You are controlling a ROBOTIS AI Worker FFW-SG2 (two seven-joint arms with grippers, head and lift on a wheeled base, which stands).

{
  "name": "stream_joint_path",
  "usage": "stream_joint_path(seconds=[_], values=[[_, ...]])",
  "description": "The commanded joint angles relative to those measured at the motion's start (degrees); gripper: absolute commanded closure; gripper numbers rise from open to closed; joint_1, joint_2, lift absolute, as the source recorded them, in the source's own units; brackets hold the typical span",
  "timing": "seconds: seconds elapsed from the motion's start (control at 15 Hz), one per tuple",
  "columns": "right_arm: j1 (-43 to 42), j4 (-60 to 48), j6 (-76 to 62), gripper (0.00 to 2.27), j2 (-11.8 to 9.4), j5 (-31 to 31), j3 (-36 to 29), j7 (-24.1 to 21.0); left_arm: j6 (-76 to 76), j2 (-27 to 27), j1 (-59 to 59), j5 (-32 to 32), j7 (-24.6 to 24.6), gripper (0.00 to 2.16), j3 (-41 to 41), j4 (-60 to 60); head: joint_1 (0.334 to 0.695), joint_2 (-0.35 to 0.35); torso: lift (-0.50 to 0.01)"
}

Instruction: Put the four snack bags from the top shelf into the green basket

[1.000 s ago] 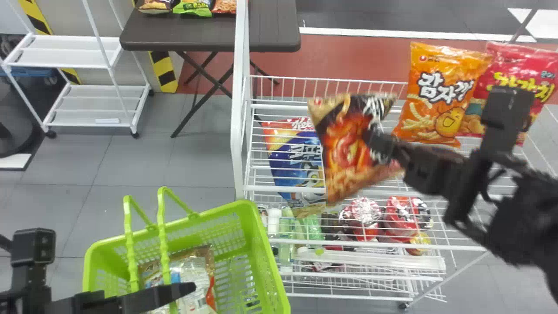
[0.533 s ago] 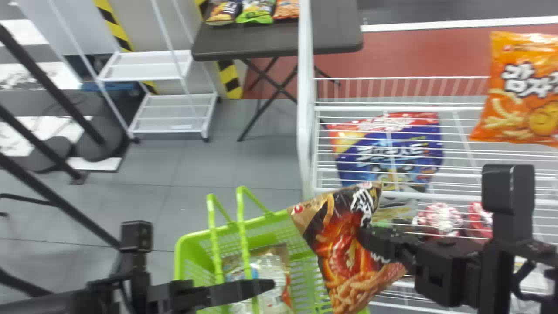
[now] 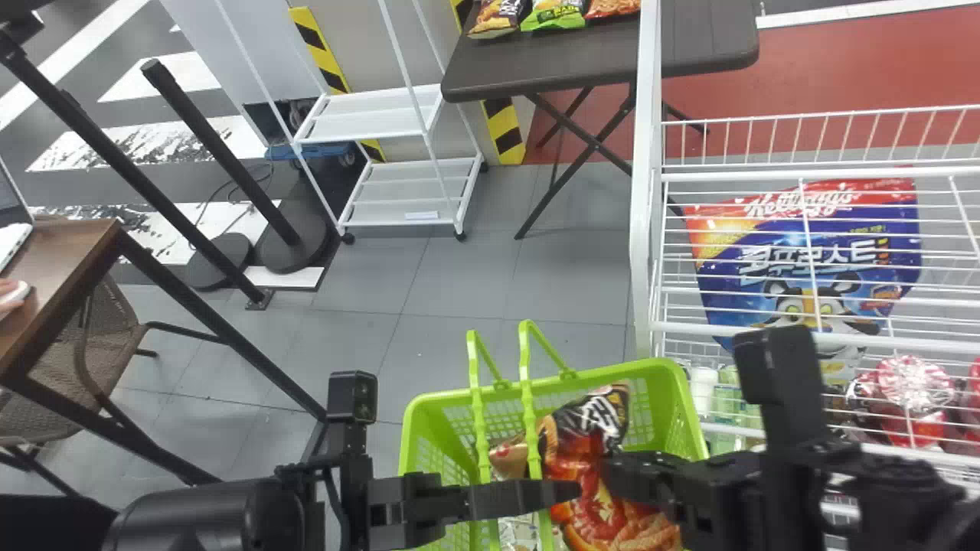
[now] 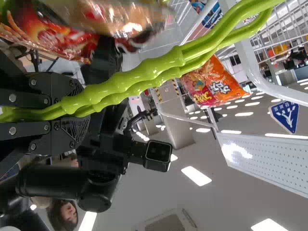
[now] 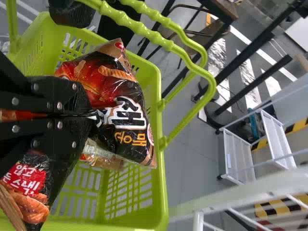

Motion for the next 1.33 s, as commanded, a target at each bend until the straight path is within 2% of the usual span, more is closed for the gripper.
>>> stream_joint_path(seconds=[0.0, 0.27, 0.47, 0.6, 0.67, 0.73, 0.8, 1.0, 1.07, 1.27], values=[[-0.6, 1.26, -1.33, 0.0, -0.05, 2.89, 1.45, -0.04, 0.0, 0.08, -0.06, 0.0, -0.57, 2.15, 0.16, 0.11, 0.695, 0.35, 0.0], [-0.52, -0.5, -3.97, 0.05, -0.49, 2.01, -3.38, 0.13, 0.0, 0.34, -0.24, 0.0, -0.57, 2.15, 0.34, 0.72, 0.695, 0.35, 0.0], [1.42, -5.24, -9.77, 0.06, -0.49, 1.13, -11.38, 1.01, 0.0, 0.34, -0.41, 0.09, -0.57, 2.15, 0.34, 1.25, 0.695, 0.35, 0.0], [1.42, -5.77, -16.97, 0.06, -0.49, 2.54, -19.73, 0.75, 0.0, 0.43, -0.41, 0.18, -0.57, 2.15, 0.78, 1.34, 0.695, 0.332, 0.0], [0.01, -5.16, -18.73, 0.06, -0.49, 4.83, -23.25, 0.22, 0.0, 0.43, -0.5, 0.18, -0.57, 2.15, 0.86, 1.34, 0.695, 0.289, 0.0], [-2.19, -2.7, -20.49, 0.06, -0.49, 7.81, -26.5, 0.13, 0.0, 0.43, -0.41, 0.18, -0.57, 2.15, 0.86, 1.34, 0.695, 0.173, 0.0], [-4.47, 0.21, -22.95, 0.06, -0.49, 9.48, -29.75, 0.13, 0.0, 0.43, -0.5, 0.18, -0.57, 2.15, 0.69, 1.42, 0.695, 0.116, 0.0], [-11.85, 11.19, -29.81, 0.06, -0.66, 13.88, -36.08, 0.13, 0.0, 0.43, -0.68, 0.18, -0.57, 2.15, 0.51, 1.69, 0.695, -0.06, 0.0], [-14.84, 15.23, -29.98, 0.06, -0.66, 15.99, -37.31, 0.13, -0.18, 0.34, -0.68, 0.18, -0.57, 2.15, 0.6, 1.69, 0.695, -0.138, 0.0], [-22.31, 27.63, -35.08, 0.06, -1.1, 19.15, -39.86, 0.13, -0.18, 0.25, -0.68, 0.18, -0.57, 2.15, 0.86, 2.22, 0.695, -0.215, 0.0]])
